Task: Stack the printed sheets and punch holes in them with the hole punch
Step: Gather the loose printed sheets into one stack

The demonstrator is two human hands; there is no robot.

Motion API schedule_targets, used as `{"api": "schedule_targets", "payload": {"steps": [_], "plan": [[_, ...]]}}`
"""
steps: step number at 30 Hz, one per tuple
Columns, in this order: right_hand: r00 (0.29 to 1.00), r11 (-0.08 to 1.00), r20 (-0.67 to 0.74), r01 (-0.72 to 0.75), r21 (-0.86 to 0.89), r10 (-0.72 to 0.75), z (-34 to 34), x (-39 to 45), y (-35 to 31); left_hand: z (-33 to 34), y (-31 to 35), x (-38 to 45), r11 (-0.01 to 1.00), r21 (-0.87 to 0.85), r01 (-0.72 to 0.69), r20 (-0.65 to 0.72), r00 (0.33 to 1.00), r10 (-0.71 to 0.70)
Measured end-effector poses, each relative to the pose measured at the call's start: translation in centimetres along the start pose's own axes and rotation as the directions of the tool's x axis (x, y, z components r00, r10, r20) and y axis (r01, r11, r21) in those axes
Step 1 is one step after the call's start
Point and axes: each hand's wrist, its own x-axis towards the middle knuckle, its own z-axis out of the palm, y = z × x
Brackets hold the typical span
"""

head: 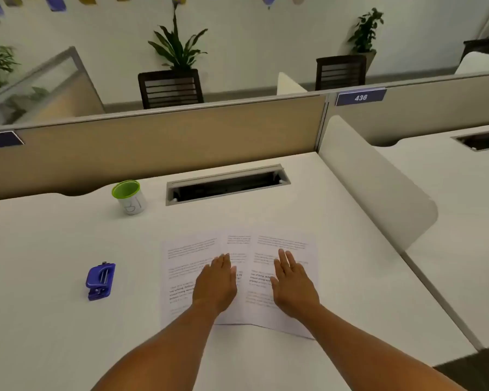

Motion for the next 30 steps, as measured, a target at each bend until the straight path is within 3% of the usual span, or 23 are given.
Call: {"api": "schedule_targets", "payload": {"steps": [6,19,22,25,28,30], "plan": [[0.989,0.997,0.135,-0.062,-0.037,0.066,1.8,-1.5,1.2,2.0,0.7,-1.5,0.999,-0.050,0.009,0.084,0.996,-0.004],[0.957,0.993,0.265,-0.122,0.004,0.117,2.4,-1.4,1.9,2.9,1.2,-0.3,0.888,-0.357,0.290,0.300,0.936,-0.185],[0.954,0.991,0.274,-0.134,0.020,0.123,2.3,-1.2,1.9,2.7,1.5,0.3,0.803,-0.472,0.363,0.365,0.910,-0.197],[0.953,0.992,0.282,-0.125,0.018,0.115,2.2,-1.1,2.1,2.5,2.0,0.6,0.623,-0.624,0.472,0.444,0.870,-0.215],[0.953,0.994,0.283,-0.112,0.012,0.104,2.3,-1.1,2.3,2.0,2.6,0.6,0.479,-0.685,0.549,0.506,0.832,-0.229],[0.955,0.995,0.281,-0.103,0.005,0.098,2.4,-1.2,2.5,2.0,3.1,0.7,0.438,-0.708,0.554,0.526,0.828,-0.197]]}}
